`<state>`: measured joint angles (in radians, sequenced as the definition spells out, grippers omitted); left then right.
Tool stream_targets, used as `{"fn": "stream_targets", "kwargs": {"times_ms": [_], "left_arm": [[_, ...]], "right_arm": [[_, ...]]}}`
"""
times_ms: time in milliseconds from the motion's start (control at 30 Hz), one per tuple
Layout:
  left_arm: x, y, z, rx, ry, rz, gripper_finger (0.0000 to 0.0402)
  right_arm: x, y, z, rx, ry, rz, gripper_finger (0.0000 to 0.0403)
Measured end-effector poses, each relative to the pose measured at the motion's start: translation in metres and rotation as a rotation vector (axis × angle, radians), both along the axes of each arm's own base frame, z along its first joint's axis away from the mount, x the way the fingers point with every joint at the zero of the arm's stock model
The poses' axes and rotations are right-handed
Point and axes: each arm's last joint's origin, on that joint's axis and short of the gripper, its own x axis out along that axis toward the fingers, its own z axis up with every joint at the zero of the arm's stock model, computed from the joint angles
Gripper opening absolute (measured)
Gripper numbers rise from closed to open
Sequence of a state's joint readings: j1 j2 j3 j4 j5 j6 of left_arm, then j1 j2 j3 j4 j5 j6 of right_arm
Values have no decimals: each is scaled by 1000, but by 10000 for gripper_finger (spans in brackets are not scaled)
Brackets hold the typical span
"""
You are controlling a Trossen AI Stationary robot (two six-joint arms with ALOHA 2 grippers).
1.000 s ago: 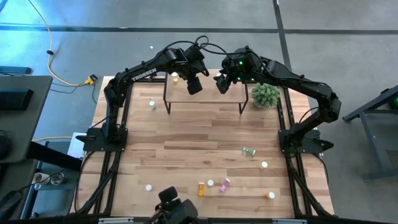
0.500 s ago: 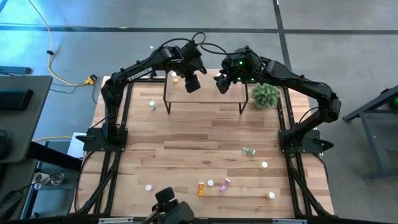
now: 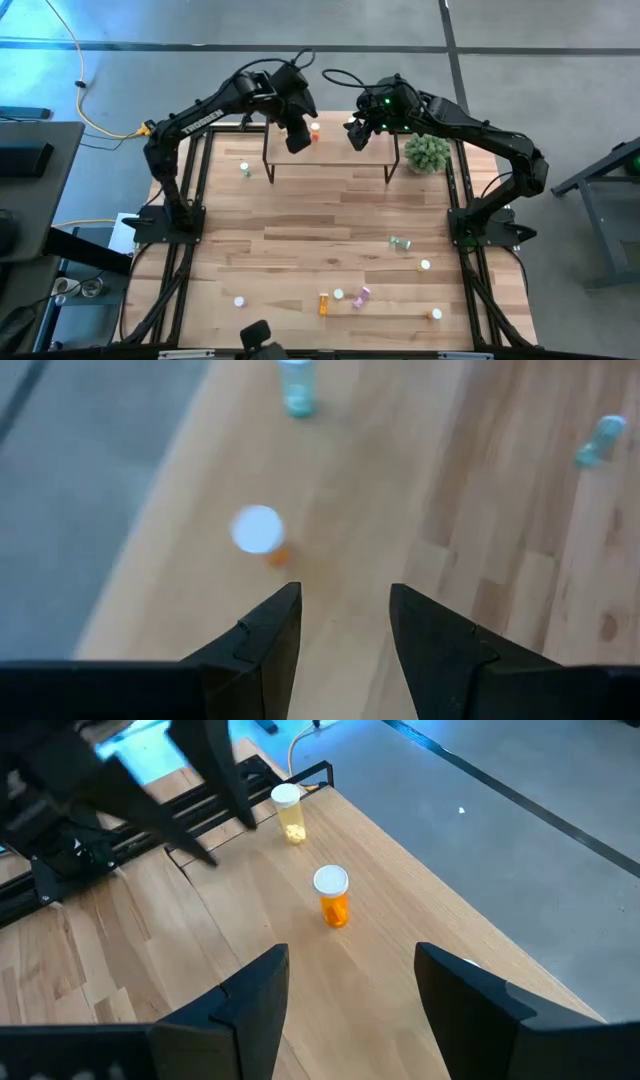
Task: Pick and place medicine bottles onto shelf by color
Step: Put the top orange pill bottle on the shelf
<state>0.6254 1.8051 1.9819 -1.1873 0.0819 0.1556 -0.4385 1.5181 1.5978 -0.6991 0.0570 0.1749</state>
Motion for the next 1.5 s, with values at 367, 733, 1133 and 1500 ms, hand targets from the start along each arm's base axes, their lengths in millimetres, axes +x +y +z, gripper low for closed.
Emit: {"fn": "stream_targets", "kwargs": {"times_ms": [367, 733, 1133, 1500], "left_arm": [[-13, -28, -59, 68, -214, 33, 145], [-11, -32, -124, 235, -345, 68, 145], [-10, -25, -132, 225, -342, 74, 145], [-10, -20, -130, 257, -363, 51, 145]], "right_arm": [[0, 0, 0, 0, 0, 0, 208], [0, 0, 0, -3, 2, 2, 208], [0, 0, 0, -14, 8, 11, 208], [0, 0, 0, -13, 7, 10, 208]]}}
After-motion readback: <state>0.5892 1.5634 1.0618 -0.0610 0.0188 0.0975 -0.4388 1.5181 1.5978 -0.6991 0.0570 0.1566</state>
